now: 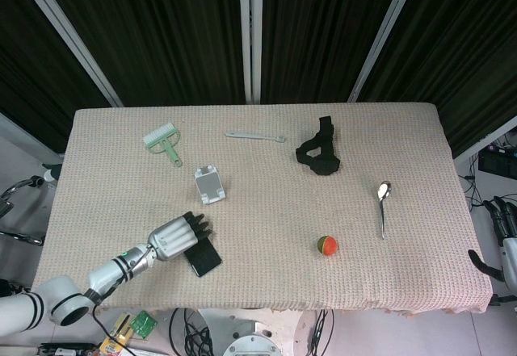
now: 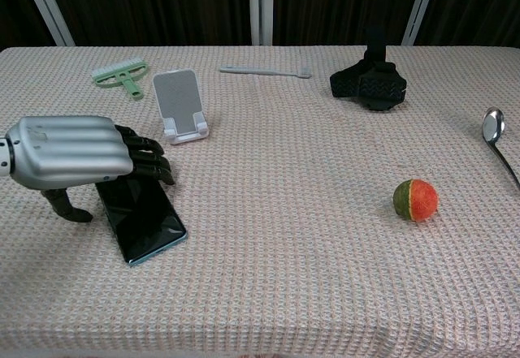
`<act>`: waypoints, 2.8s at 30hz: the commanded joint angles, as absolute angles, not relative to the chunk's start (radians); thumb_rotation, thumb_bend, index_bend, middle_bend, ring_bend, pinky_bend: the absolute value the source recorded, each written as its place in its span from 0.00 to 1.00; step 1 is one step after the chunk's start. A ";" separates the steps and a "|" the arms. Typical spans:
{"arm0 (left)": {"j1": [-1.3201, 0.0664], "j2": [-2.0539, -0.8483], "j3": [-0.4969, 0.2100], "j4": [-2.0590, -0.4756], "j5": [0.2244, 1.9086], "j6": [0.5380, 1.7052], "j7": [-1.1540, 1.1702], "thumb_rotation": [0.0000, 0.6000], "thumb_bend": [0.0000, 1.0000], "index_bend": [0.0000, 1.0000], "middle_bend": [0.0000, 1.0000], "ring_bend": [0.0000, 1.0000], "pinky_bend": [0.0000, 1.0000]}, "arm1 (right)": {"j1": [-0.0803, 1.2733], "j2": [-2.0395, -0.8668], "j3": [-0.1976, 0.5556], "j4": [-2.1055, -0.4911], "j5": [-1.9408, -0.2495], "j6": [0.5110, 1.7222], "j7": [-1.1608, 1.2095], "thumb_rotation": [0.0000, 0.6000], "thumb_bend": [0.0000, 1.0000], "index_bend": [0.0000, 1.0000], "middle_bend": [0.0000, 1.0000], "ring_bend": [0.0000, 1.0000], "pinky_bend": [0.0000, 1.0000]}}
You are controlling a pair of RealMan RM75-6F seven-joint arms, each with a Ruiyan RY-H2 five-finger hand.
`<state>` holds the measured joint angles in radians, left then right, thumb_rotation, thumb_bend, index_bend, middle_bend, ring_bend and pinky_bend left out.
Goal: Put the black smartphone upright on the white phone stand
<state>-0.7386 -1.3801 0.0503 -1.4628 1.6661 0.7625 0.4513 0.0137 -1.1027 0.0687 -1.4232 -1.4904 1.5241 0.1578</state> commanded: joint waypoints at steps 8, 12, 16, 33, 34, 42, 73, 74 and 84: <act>-0.737 -1.388 0.065 -1.446 1.687 0.817 0.445 1.00 0.17 0.30 0.31 0.11 0.24 | 0.007 -1.101 0.073 -1.413 -1.486 1.534 0.174 1.00 0.15 0.00 0.00 0.00 0.00; -0.735 -1.390 0.075 -1.432 1.703 0.843 0.426 1.00 0.19 0.39 0.40 0.16 0.24 | 0.007 -1.102 0.072 -1.411 -1.485 1.531 0.175 1.00 0.15 0.00 0.00 0.00 0.00; -0.731 -1.394 0.084 -1.420 1.712 0.866 0.408 1.00 0.21 0.43 0.44 0.19 0.26 | 0.009 -1.103 0.071 -1.411 -1.487 1.528 0.174 1.00 0.15 0.00 0.00 0.00 0.00; -0.713 -1.320 0.058 -1.432 1.799 1.084 0.324 1.00 0.27 0.49 0.49 0.34 0.33 | 0.009 -1.095 0.074 -1.426 -1.489 1.532 0.161 1.00 0.15 0.00 0.00 0.00 0.00; -0.713 -1.303 0.049 -1.440 1.801 1.094 0.346 1.00 0.27 0.49 0.49 0.35 0.33 | 0.008 -1.093 0.074 -1.427 -1.489 1.534 0.160 1.00 0.15 0.00 0.00 0.00 0.00; -0.713 -1.217 -0.038 -1.464 1.816 1.129 0.736 1.00 0.30 0.50 0.50 0.39 0.33 | 0.006 -1.092 0.077 -1.431 -1.489 1.541 0.165 1.00 0.15 0.00 0.00 0.00 0.00; -0.932 -1.283 -0.186 -1.515 1.614 0.736 1.319 1.00 0.30 0.48 0.48 0.39 0.30 | 0.001 -1.096 0.081 -1.421 -1.455 1.517 0.169 1.00 0.15 0.00 0.00 0.00 0.00; -0.937 -1.287 -0.182 -1.507 1.614 0.731 1.324 1.00 0.30 0.48 0.48 0.39 0.30 | 0.001 -1.098 0.081 -1.416 -1.454 1.514 0.173 1.00 0.15 0.00 0.00 0.00 0.00; -0.969 -1.332 -0.142 -1.455 1.629 0.730 1.315 1.00 0.30 0.48 0.47 0.38 0.30 | -0.001 -1.096 0.085 -1.397 -1.451 1.515 0.196 1.00 0.15 0.00 0.00 0.00 0.00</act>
